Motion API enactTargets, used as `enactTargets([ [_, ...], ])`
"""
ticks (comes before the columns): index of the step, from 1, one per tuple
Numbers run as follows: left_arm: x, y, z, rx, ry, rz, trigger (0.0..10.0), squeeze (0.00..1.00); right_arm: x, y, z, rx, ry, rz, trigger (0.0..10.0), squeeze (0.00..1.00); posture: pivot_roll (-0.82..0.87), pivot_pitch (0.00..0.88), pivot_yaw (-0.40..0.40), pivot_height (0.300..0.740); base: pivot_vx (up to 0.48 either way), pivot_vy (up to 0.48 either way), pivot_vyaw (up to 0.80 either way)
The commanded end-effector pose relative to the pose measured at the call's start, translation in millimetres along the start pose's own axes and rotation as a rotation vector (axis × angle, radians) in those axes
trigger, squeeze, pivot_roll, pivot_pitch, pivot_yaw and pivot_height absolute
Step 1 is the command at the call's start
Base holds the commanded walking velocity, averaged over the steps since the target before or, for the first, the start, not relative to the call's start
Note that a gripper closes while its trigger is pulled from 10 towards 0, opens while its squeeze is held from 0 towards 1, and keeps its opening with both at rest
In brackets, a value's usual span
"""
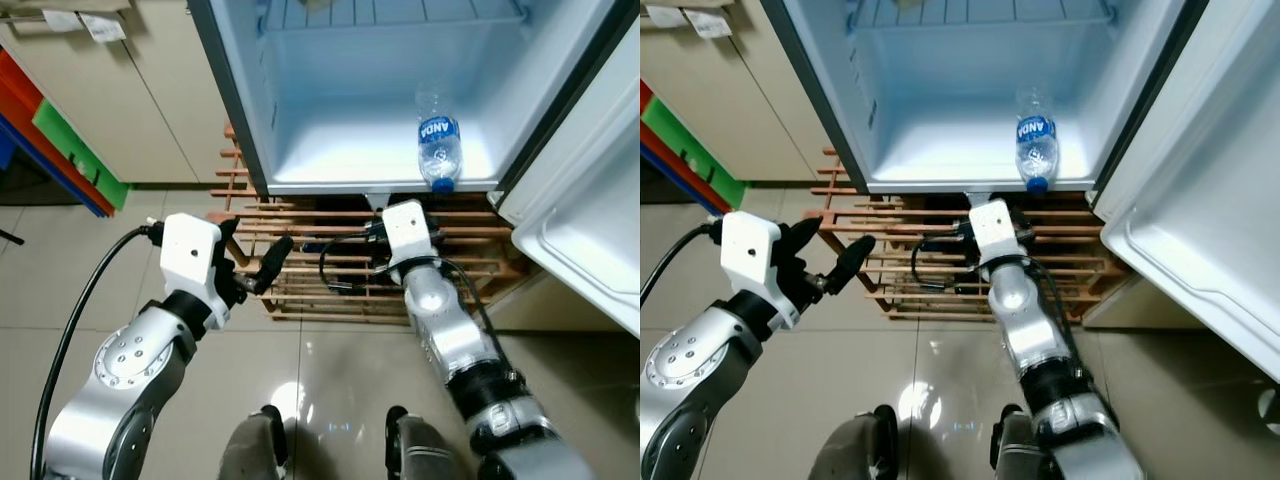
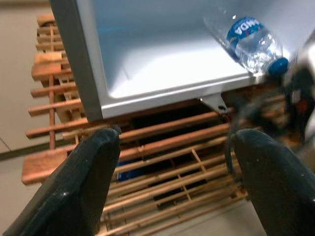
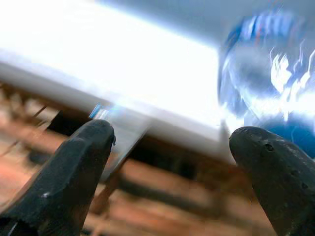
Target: Restocking fridge
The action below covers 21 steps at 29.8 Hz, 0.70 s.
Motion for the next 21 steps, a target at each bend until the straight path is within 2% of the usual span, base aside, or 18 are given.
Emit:
enactTargets([
  [1, 3, -0.9, 4.4, 0.000, -0.004, 0.006, 10.0, 0.00, 4, 6.5, 0.0, 0.010, -0.027, 0.041, 10.0, 0.00, 0.11, 0.325, 0.072, 0.740, 0.000, 0.000, 0.00],
  [3, 2, -4.4, 3.8, -0.007, 0.000, 0.018, 10.0, 0.00, 18, 0.4, -5.2, -0.019, -0.079, 0.083, 10.0, 0.00, 0.11, 0.320, 0.069, 0.740, 0.000, 0.000, 0.00],
  [6, 1, -5.9, 2.9, -0.009, 0.006, 0.025, 10.0, 0.00, 24, -1.4, -7.7, -0.029, -0.098, 0.088, 10.0, 0.00, 0.10, 0.316, 0.068, 0.740, 0.000, 0.000, 0.00],
  [15, -3, -9.1, -2.9, -0.014, 0.016, 0.042, 10.0, 0.00, 31, 16.5, -12.7, 0.056, -0.153, 0.079, 10.0, 0.00, 0.09, 0.301, 0.071, 0.740, 0.000, 0.000, 0.00],
  [16, -2, -8.9, -2.8, -0.013, 0.016, 0.042, 10.0, 0.00, 35, 18.3, -10.8, 0.061, -0.173, 0.061, 10.0, 0.00, 0.10, 0.301, 0.070, 0.740, 0.000, 0.000, 0.00],
  [17, -2, -8.2, -3.8, -0.008, 0.015, 0.041, 10.0, 0.00, 50, 25.5, -2.9, 0.091, -0.242, 0.011, 10.0, 0.00, 0.09, 0.296, 0.067, 0.740, 0.000, 0.000, 0.00],
  [21, -2, -8.0, -5.5, -0.004, 0.011, 0.044, 10.0, 0.00, 80, 31.5, 14.0, 0.114, -0.385, -0.021, 10.0, 0.00, 0.07, 0.296, 0.066, 0.740, 0.000, 0.000, 0.00],
])
Point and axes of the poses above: a point about 5 cm out from each wrist's last joint towards the gripper, its own z axis pointing back from the gripper into the wrist, its own x axis along the axis of the wrist's last joint, y = z × x, the point moved 5 cm from there along -z, pointing out of the wrist towards the gripper, and after that the axes turned 11 degrees about -z, right-handed, at the moved point
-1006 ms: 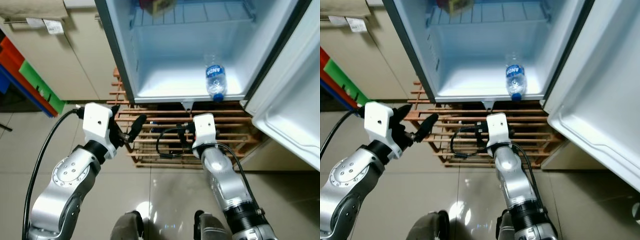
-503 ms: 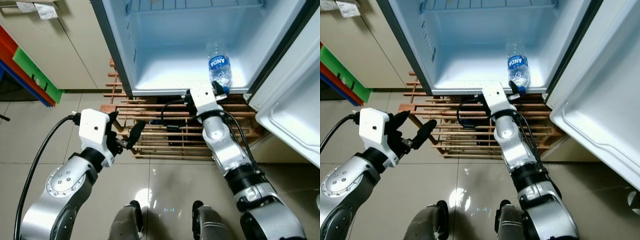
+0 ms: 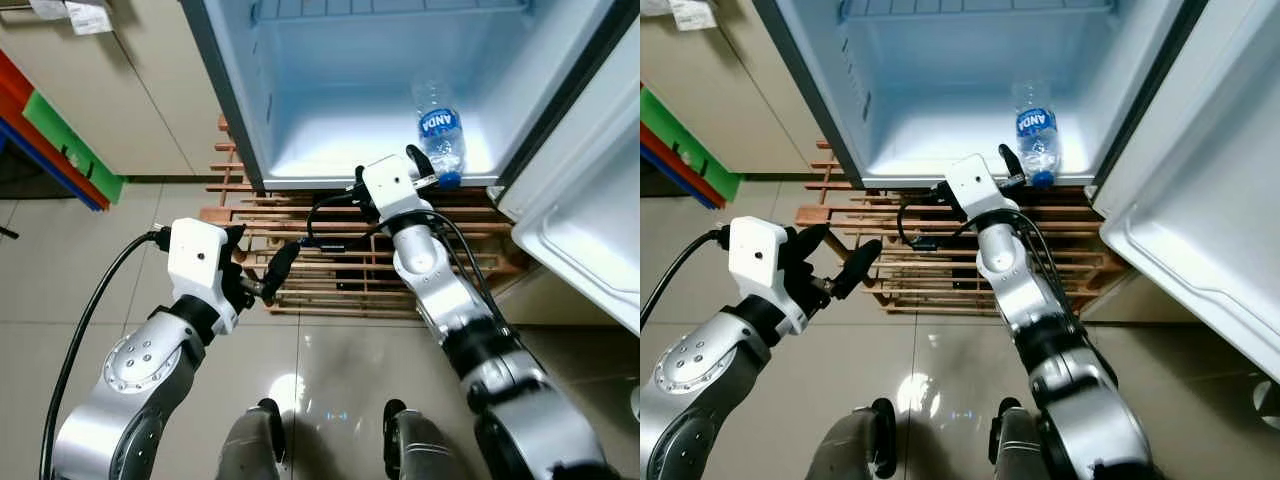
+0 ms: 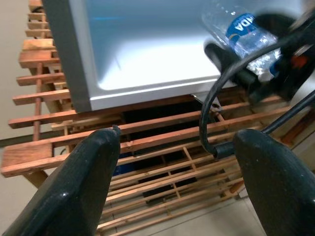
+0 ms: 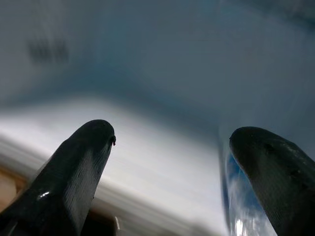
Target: Restocking fridge
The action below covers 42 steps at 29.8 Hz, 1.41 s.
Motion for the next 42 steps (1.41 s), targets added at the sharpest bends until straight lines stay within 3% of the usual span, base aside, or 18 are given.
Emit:
enactTargets([
  [1, -3, -1.7, -0.5, -0.001, 0.007, 0.004, 10.0, 0.00, 33, -3.2, 6.6, -0.038, -0.133, -0.007, 10.0, 0.00, 0.06, 0.294, 0.062, 0.740, 0.000, 0.000, 0.00],
  [2, -3, -1.7, -0.5, -0.001, 0.007, 0.004, 10.0, 0.00, 33, -3.2, 6.6, -0.038, -0.133, -0.007, 10.0, 0.00, 0.06, 0.294, 0.062, 0.740, 0.000, 0.000, 0.00],
  [5, -3, -8.6, -2.9, -0.029, -0.004, 0.011, 10.0, 0.00, 38, -28.1, 20.2, -0.143, -0.159, 0.066, 10.0, 0.00, 0.05, 0.292, 0.058, 0.740, 0.000, 0.000, 0.00],
  [7, -6, -13.6, -4.3, -0.057, -0.005, 0.010, 10.0, 0.00, 23, -47.8, 28.6, -0.203, -0.116, 0.098, 10.0, 0.00, 0.03, 0.289, 0.056, 0.740, 0.000, 0.000, 0.00],
  [12, -8, -13.0, -9.0, -0.062, -0.004, 0.009, 10.0, 0.00, -2, -62.3, 36.9, -0.215, -0.039, 0.185, 10.0, 0.00, 0.02, 0.285, 0.051, 0.740, 0.000, 0.000, 0.00],
  [14, -8, -11.6, -10.7, -0.057, -0.006, 0.017, 10.0, 0.00, -17, -67.9, 40.0, -0.236, 0.030, 0.125, 10.0, 0.00, 0.02, 0.284, 0.049, 0.740, 0.000, 0.000, 0.00],
  [18, -9, -11.3, -11.5, -0.052, -0.009, 0.026, 10.0, 0.00, -47, -73.7, 43.0, -0.282, 0.184, -0.094, 10.0, 0.00, 0.02, 0.283, 0.048, 0.740, 0.000, 0.000, 0.00],
  [20, -10, -11.4, -10.8, -0.048, -0.010, 0.025, 10.0, 0.00, -54, -75.6, 36.0, -0.283, 0.215, -0.221, 10.0, 0.00, 0.03, 0.284, 0.046, 0.740, 0.000, 0.000, 0.00],
  [21, -10, -11.4, -10.8, -0.048, -0.010, 0.025, 10.0, 0.00, -54, -75.6, 36.0, -0.283, 0.215, -0.221, 10.0, 0.00, 0.03, 0.284, 0.046, 0.740, 0.000, 0.000, 0.00],
  [23, -11, -10.6, -9.8, -0.040, -0.007, 0.025, 10.0, 0.00, -59, -79.3, 28.8, -0.306, 0.238, -0.335, 10.0, 0.00, 0.03, 0.286, 0.045, 0.740, 0.000, 0.000, 0.00],
  [27, -11, -10.3, -9.2, -0.038, -0.007, 0.023, 10.0, 0.00, -60, -80.7, 24.5, -0.318, 0.245, -0.381, 10.0, 0.00, 0.04, 0.286, 0.044, 0.740, 0.000, 0.000, 0.00],
  [28, -11, -9.1, -8.3, -0.032, -0.007, 0.019, 10.0, 0.00, -55, -73.9, 14.8, -0.281, 0.225, -0.449, 10.0, 0.00, 0.05, 0.289, 0.042, 0.740, 0.000, 0.000, 0.00],
  [33, -11, -8.5, -7.2, -0.026, -0.006, 0.018, 10.0, 0.00, -48, -52.1, 1.0, -0.196, 0.219, -0.594, 10.0, 0.00, 0.06, 0.291, 0.038, 0.740, 0.000, 0.000, 0.00],
  [35, -12, -8.6, -6.7, -0.023, -0.003, 0.017, 10.0, 0.00, -43, -29.0, -5.5, -0.124, 0.227, -0.692, 10.0, 0.00, 0.06, 0.292, 0.036, 0.740, 0.000, 0.000, 0.00],
  [37, -12, -8.8, -6.6, -0.022, -0.002, 0.016, 10.0, 0.00, -41, -21.3, -7.3, -0.100, 0.229, -0.721, 10.0, 0.00, 0.06, 0.293, 0.035, 0.740, 0.000, 0.000, 0.00],
  [41, -13, -8.7, -6.5, -0.017, -0.001, 0.016, 10.0, 0.00, -23, 9.8, -14.4, 0.009, 0.195, -0.754, 10.0, 0.00, 0.06, 0.292, 0.032, 0.740, 0.000, 0.000, 0.00],
  [42, -13, -8.7, -6.5, -0.017, -0.001, 0.016, 10.0, 0.00, -23, 9.8, -14.4, 0.009, 0.195, -0.754, 10.0, 0.00, 0.06, 0.292, 0.032, 0.740, 0.000, 0.000, 0.00],
])
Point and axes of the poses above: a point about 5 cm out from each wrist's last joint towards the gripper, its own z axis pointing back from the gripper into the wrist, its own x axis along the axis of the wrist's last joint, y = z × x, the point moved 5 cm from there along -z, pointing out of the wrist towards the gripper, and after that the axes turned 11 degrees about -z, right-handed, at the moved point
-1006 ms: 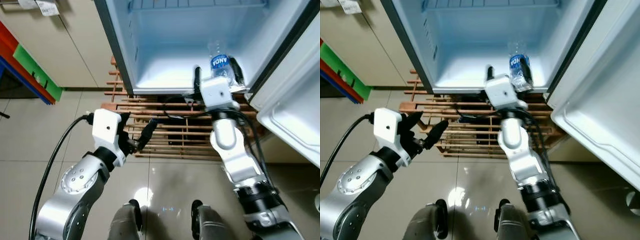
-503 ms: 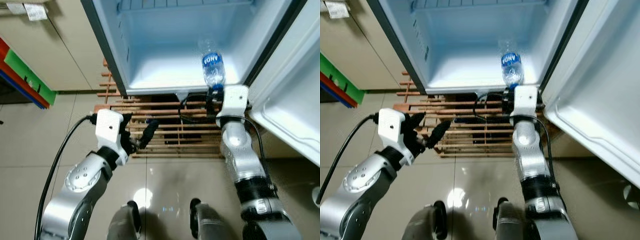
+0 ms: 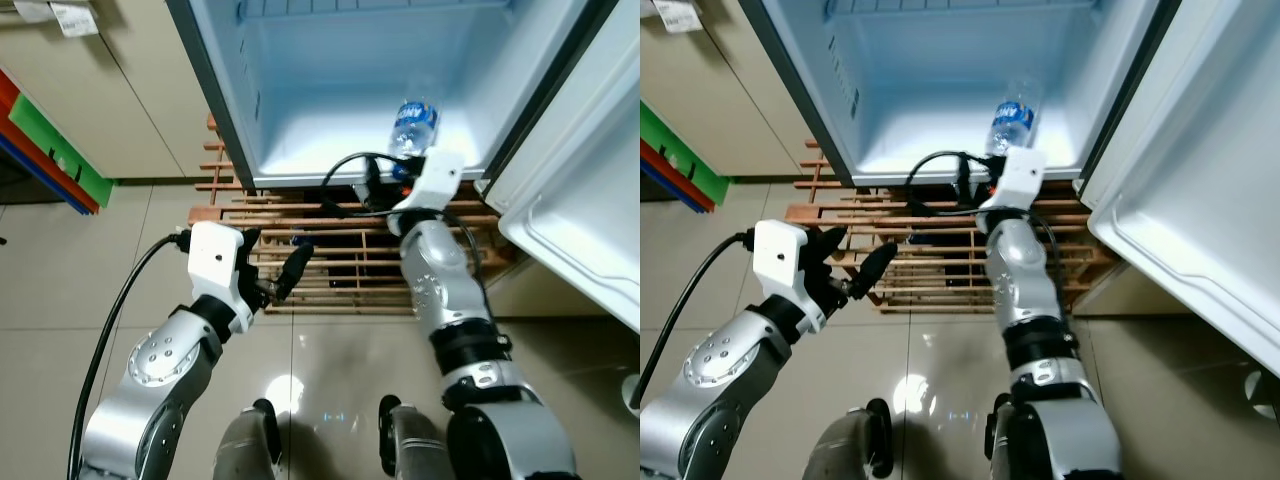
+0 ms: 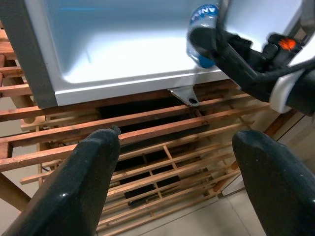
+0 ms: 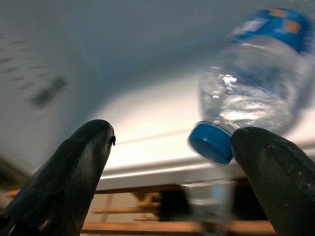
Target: Restocking fridge
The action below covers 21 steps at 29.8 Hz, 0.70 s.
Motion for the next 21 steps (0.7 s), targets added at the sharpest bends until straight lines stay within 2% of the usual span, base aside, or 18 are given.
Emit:
enactTargets([
  [1, -3, 1.6, 3.7, 0.015, 0.009, -0.006, 10.0, 0.00, -4, 14.7, -1.9, 0.049, 0.009, -0.024, 10.0, 0.00, 0.06, 0.291, 0.029, 0.740, 0.000, 0.000, 0.00],
  [3, -3, 1.3, 3.9, 0.016, 0.010, -0.004, 10.0, 0.00, -10, 41.7, -3.9, 0.129, 0.023, -0.074, 10.0, 0.00, 0.06, 0.291, 0.029, 0.740, 0.000, 0.000, 0.00],
  [4, -3, 1.3, 3.9, 0.016, 0.010, -0.004, 10.0, 0.00, -10, 41.7, -3.9, 0.129, 0.023, -0.074, 10.0, 0.00, 0.06, 0.291, 0.029, 0.740, 0.000, 0.000, 0.00],
  [6, -4, 0.6, 3.4, 0.016, 0.011, -0.003, 10.0, 0.00, -17, 74.3, -4.9, 0.214, 0.046, -0.149, 10.0, 0.00, 0.06, 0.285, 0.028, 0.740, 0.000, 0.000, 0.00],
  [7, -4, 0.6, 3.4, 0.016, 0.011, -0.003, 10.0, 0.00, -17, 74.3, -4.9, 0.214, 0.046, -0.149, 10.0, 0.00, 0.06, 0.285, 0.028, 0.740, 0.000, 0.000, 0.00],
  [9, -4, 0.0, 2.0, 0.016, 0.009, -0.003, 10.0, 0.00, -18, 91.6, -5.1, 0.254, 0.050, -0.189, 10.0, 0.00, 0.06, 0.281, 0.025, 0.740, 0.000, 0.000, 0.00],
  [11, -3, 0.0, 0.9, 0.019, 0.005, -0.003, 10.0, 0.00, -13, 93.6, -4.5, 0.260, 0.030, -0.188, 10.0, 0.00, 0.05, 0.279, 0.021, 0.740, 0.000, 0.000, 0.00],
  [13, -1, 1.1, -0.8, 0.030, -0.005, -0.002, 10.0, 0.00, 1, 81.9, -0.3, 0.233, -0.033, -0.124, 10.0, 0.00, 0.05, 0.278, 0.017, 0.740, 0.000, 0.000, 0.00],
  [14, -1, 1.1, -0.8, 0.030, -0.005, -0.002, 10.0, 0.00, 1, 81.9, -0.3, 0.233, -0.033, -0.124, 10.0, 0.00, 0.05, 0.278, 0.017, 0.740, 0.000, 0.000, 0.00],
  [15, 0, 2.5, -1.1, 0.040, -0.008, 0.000, 10.0, 0.00, 4, 68.0, 2.3, 0.186, -0.059, -0.061, 10.0, 0.00, 0.04, 0.278, 0.013, 0.740, 0.000, 0.000, 0.00],
  [16, 0, 2.5, -1.1, 0.040, -0.008, 0.000, 10.0, 0.00, 4, 68.0, 2.3, 0.186, -0.059, -0.061, 10.0, 0.00, 0.04, 0.278, 0.013, 0.740, 0.000, 0.000, 0.00],
  [17, 0, 3.5, -1.2, 0.047, -0.009, 0.002, 10.0, 0.00, 6, 59.0, 4.1, 0.156, -0.074, -0.020, 10.0, 0.00, 0.04, 0.278, 0.013, 0.740, 0.000, 0.000, 0.00],
  [18, -1, 4.1, -1.7, 0.057, -0.010, 0.012, 10.0, 0.00, 3, 38.3, 5.2, 0.086, -0.069, 0.024, 10.0, 0.00, 0.03, 0.276, 0.008, 0.740, 0.000, 0.000, 0.00],
  [19, -1, 4.1, -1.7, 0.057, -0.010, 0.012, 10.0, 0.00, 3, 38.3, 5.2, 0.086, -0.069, 0.024, 10.0, 0.00, 0.03, 0.276, 0.008, 0.740, 0.000, 0.000, 0.00],
  [21, -1, 1.5, -2.2, 0.059, -0.013, 0.037, 10.0, 0.00, -6, -7.6, 6.6, -0.091, -0.025, 0.116, 10.0, 0.00, 0.05, 0.272, -0.001, 0.740, 0.000, 0.000, 0.00],
])
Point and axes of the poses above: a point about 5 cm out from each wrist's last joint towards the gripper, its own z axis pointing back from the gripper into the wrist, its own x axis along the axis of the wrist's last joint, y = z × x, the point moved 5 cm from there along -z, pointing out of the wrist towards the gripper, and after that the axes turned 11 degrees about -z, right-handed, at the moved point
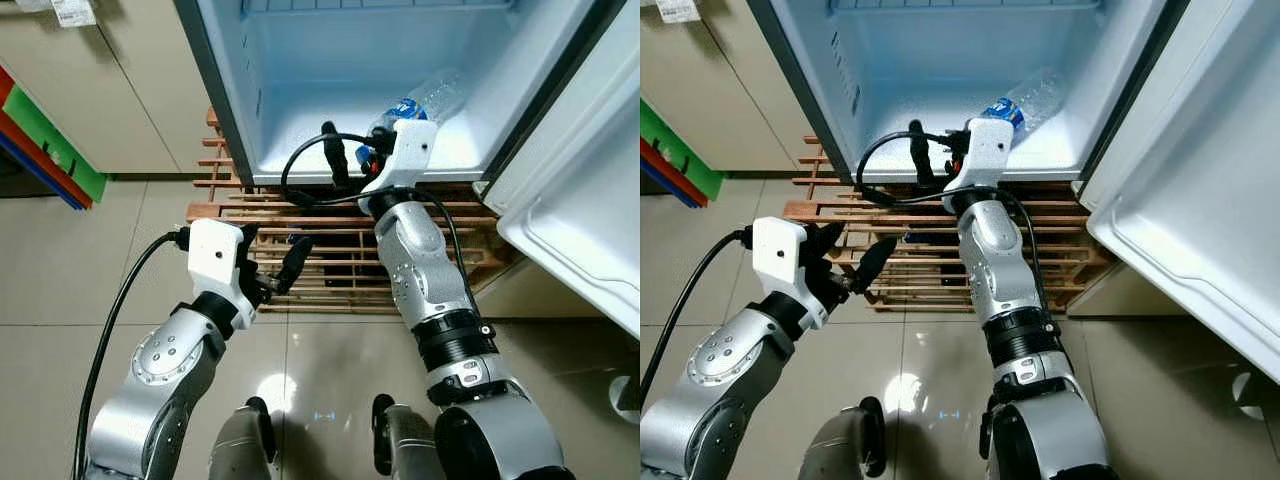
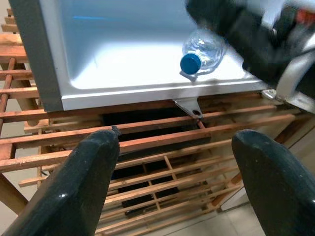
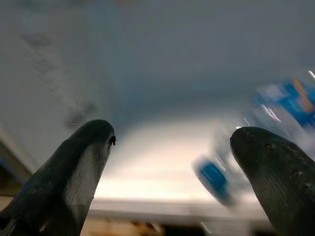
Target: Restocking fridge
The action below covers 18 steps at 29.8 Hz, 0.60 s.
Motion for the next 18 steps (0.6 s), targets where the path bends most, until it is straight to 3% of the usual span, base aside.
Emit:
enactTargets([
  [1, -5, 0.9, 1.8, 0.013, 0.016, 0.008, 10.0, 0.00, -23, -22.5, 8.9, -0.109, 0.067, 0.019, 10.0, 0.00, 0.05, 0.272, -0.001, 0.740, 0.000, 0.000, 0.00],
  [2, -4, -0.7, 2.5, 0.012, 0.014, 0.013, 10.0, 0.00, -25, -39.0, 10.5, -0.181, 0.081, 0.048, 10.0, 0.00, 0.06, 0.271, -0.006, 0.740, 0.000, 0.000, 0.00],
  [3, -4, -0.7, 2.5, 0.012, 0.014, 0.013, 10.0, 0.00, -25, -39.0, 10.5, -0.181, 0.081, 0.048, 10.0, 0.00, 0.06, 0.271, -0.006, 0.740, 0.000, 0.000, 0.00],
  [4, -4, -0.5, 3.9, 0.015, 0.014, 0.014, 10.0, 0.00, -26, -52.2, 11.9, -0.256, 0.095, 0.075, 10.0, 0.00, 0.06, 0.272, -0.011, 0.740, 0.000, 0.000, 0.00],
  [6, -4, -0.5, 3.9, 0.015, 0.014, 0.014, 10.0, 0.00, -26, -52.2, 11.9, -0.256, 0.095, 0.075, 10.0, 0.00, 0.06, 0.272, -0.011, 0.740, 0.000, 0.000, 0.00],
  [8, -4, 1.8, 7.4, 0.033, 0.017, 0.013, 10.0, 0.00, -30, -64.0, 14.8, -0.336, 0.127, 0.116, 10.0, 0.00, 0.08, 0.272, -0.020, 0.740, 0.000, 0.000, 0.00],
  [15, -4, 2.9, 9.8, 0.047, 0.016, 0.011, 10.0, 0.00, -35, -63.6, 10.7, -0.347, 0.152, 0.152, 10.0, 0.00, 0.10, 0.279, -0.026, 0.740, 0.000, 0.000, 0.00],
  [18, -5, 1.5, 13.7, 0.057, 0.022, 0.010, 10.0, 0.00, -34, -58.9, -1.8, -0.340, 0.176, 0.163, 10.0, 0.00, 0.12, 0.284, -0.036, 0.740, 0.000, 0.000, 0.00],
])
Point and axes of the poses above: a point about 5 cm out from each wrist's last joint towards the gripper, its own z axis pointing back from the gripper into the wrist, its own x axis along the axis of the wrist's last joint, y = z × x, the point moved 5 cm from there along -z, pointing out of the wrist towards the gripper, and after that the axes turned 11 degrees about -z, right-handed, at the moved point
